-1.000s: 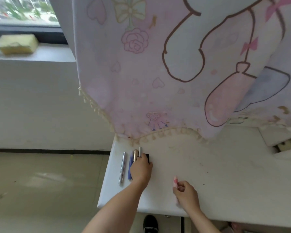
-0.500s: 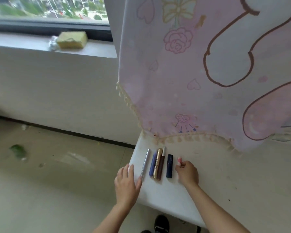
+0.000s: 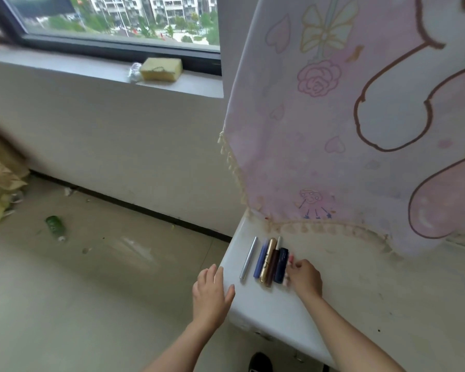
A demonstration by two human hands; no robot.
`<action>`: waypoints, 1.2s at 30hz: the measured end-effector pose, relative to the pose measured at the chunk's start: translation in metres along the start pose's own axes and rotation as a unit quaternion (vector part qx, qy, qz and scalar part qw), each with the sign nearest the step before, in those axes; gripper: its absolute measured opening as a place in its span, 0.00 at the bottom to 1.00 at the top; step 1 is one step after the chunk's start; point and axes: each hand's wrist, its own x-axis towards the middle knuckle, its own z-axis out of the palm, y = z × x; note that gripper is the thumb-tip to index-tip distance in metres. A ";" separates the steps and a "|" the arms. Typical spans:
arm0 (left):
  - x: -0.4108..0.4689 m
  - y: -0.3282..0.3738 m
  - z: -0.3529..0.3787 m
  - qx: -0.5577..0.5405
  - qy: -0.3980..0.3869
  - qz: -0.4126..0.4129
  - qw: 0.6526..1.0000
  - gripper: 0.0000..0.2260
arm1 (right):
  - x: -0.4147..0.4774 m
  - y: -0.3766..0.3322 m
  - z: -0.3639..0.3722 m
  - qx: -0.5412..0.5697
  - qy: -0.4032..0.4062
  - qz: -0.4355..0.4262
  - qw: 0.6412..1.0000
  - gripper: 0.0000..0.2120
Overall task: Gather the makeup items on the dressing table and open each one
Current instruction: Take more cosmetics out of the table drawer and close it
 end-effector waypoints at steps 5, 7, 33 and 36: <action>-0.007 -0.005 -0.006 -0.005 0.026 0.010 1.000 0.23 | -0.015 0.017 -0.021 0.008 0.017 -0.031 0.999 0.17; -0.009 -0.006 -0.011 -0.026 0.037 0.015 0.999 0.23 | -0.025 0.027 -0.032 0.018 0.034 -0.041 0.998 0.17; -0.166 0.158 0.093 -0.036 -0.166 0.345 0.923 0.13 | -0.252 0.321 -0.107 0.094 0.142 0.166 0.971 0.11; -0.189 0.172 0.111 0.021 -0.174 0.326 0.929 0.06 | -0.255 0.347 -0.122 0.081 0.122 0.153 0.977 0.14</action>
